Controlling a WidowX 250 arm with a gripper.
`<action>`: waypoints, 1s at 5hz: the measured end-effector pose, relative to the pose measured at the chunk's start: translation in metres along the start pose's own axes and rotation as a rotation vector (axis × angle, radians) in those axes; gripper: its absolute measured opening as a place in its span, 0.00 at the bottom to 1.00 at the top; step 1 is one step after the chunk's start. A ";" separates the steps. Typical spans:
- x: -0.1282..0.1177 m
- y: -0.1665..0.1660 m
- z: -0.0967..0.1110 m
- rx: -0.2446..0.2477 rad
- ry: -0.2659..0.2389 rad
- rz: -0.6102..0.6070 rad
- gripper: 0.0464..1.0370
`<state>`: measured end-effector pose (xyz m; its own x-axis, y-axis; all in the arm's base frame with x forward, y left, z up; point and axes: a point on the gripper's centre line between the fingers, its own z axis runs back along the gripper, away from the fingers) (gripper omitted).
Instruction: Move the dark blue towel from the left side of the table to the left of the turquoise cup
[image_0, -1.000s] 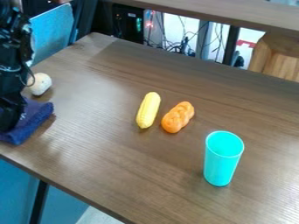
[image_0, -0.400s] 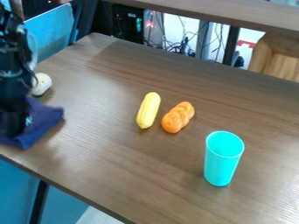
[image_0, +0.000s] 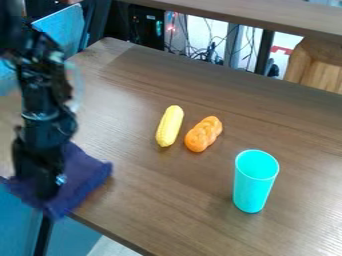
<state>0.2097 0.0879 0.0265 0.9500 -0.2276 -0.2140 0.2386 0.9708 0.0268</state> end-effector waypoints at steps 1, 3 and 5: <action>0.021 -0.042 0.004 -0.002 -0.010 -0.052 0.96; 0.044 -0.075 0.007 -0.038 -0.028 -0.063 0.96; 0.041 -0.066 0.035 -0.265 -0.087 0.176 0.96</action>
<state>0.2402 0.0122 0.0504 0.9883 -0.0495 -0.1440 0.0197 0.9793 -0.2015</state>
